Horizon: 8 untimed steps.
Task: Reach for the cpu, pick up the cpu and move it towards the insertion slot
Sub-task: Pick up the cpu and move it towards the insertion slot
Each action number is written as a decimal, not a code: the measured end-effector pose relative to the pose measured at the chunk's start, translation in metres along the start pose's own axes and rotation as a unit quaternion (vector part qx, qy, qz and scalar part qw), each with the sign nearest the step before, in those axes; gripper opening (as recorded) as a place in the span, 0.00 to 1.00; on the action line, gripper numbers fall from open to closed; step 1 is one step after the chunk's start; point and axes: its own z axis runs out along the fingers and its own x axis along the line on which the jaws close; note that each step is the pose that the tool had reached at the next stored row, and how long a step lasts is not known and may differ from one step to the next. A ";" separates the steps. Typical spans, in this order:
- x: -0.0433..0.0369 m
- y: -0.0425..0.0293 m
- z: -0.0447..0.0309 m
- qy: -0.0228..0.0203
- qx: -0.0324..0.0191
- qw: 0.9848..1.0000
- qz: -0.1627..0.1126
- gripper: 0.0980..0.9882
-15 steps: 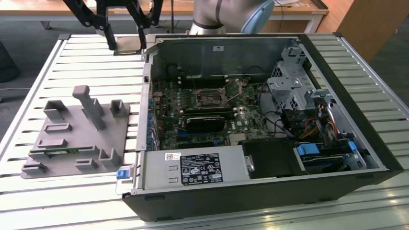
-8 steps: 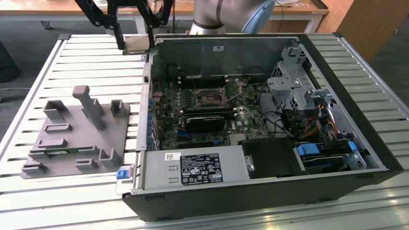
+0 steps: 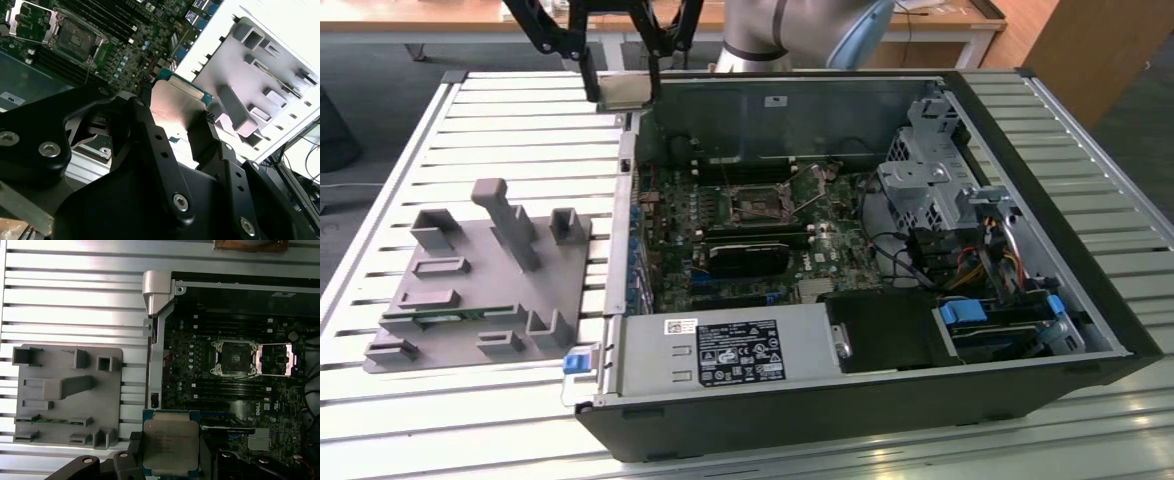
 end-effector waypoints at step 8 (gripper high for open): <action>-0.0175 0.0030 0.0000 0.000 0.000 1.000 0.000 0.50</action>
